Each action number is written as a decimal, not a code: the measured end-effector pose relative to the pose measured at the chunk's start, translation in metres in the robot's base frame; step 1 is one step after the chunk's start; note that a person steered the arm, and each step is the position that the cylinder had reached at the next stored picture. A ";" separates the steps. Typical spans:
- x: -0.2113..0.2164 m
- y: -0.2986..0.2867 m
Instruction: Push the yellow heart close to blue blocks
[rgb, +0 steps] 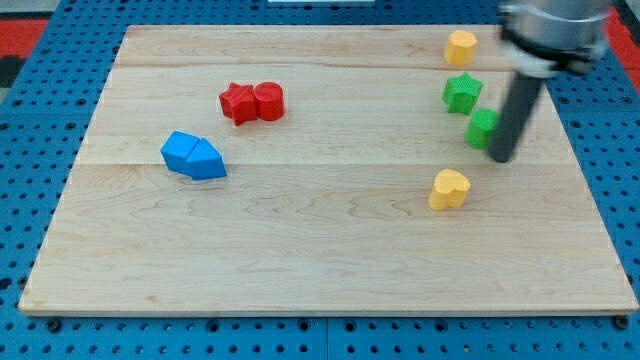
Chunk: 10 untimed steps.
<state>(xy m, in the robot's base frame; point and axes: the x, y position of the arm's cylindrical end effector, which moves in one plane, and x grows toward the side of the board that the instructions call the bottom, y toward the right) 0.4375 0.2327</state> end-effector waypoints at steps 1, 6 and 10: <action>0.042 -0.044; 0.054 -0.149; 0.064 -0.316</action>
<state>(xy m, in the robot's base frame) 0.5017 -0.0833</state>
